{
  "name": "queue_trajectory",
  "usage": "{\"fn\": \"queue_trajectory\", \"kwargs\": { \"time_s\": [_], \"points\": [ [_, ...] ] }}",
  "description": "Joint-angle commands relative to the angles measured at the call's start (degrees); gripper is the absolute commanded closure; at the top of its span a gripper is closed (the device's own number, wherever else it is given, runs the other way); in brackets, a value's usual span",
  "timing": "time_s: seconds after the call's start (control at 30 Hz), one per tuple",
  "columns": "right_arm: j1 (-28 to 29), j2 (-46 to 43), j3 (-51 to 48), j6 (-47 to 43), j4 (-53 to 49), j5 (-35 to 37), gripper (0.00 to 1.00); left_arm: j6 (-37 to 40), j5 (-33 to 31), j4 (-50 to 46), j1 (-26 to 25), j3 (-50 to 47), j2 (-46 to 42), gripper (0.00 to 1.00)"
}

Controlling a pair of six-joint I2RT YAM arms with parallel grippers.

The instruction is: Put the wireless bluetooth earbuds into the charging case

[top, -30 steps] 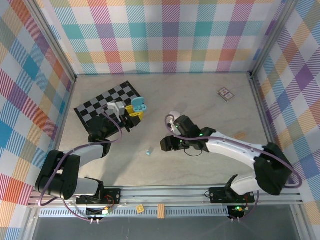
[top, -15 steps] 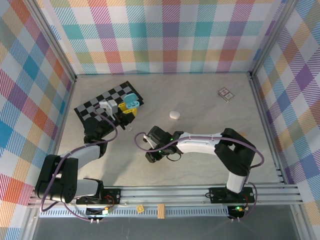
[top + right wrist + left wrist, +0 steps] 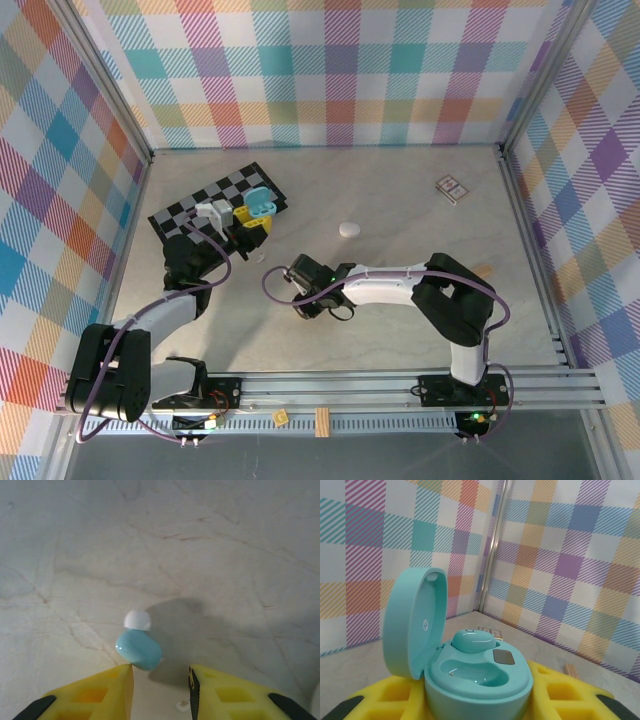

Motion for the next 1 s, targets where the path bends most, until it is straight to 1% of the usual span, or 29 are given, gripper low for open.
{"fn": "queue_trajectory", "kwargs": {
  "time_s": [0.0,0.13,0.23,0.43,0.53,0.6,0.7,0.77,0.87,0.97],
  "points": [
    [-0.9,0.6,1.6,1.0,-0.6,4.3,0.62,0.7,-0.4,0.8,0.7,0.7,-1.0,0.63],
    [-2.4,0.4,1.5,2.5,1.3,2.6,0.62,0.4,-0.6,0.8,0.7,0.8,-1.2,0.63],
    [-3.9,-0.2,0.7,4.5,3.8,-1.7,0.62,0.4,-1.5,0.7,0.7,0.5,-1.4,0.63],
    [-8.0,-4.1,-4.2,13.1,10.8,-14.3,0.60,1.2,-3.3,-0.8,0.6,0.2,-2.1,0.63],
    [-10.3,-5.5,-6.3,20.6,13.8,-22.4,0.56,2.0,-3.3,-2.0,0.7,0.5,-2.2,0.63],
    [-11.1,-5.6,-7.4,26.6,16.0,-26.6,0.53,2.2,-3.3,-2.3,0.7,0.6,-2.5,0.63],
    [-11.1,-4.8,-7.1,33.8,15.5,-29.5,0.52,2.5,-3.3,-2.6,0.7,0.6,-2.8,0.63],
    [-11.1,-4.6,-7.4,37.2,15.7,-30.0,0.52,2.7,-3.2,-3.0,0.7,0.6,-3.1,0.63],
    [-11.1,-4.9,-7.3,39.0,14.5,-28.4,0.52,3.0,-3.1,-3.4,0.7,0.5,-3.4,0.63],
    [-11.2,-3.6,-6.3,39.7,13.5,-29.0,0.52,3.1,-3.0,-3.5,0.7,0.6,-3.3,0.63]
  ]
}}
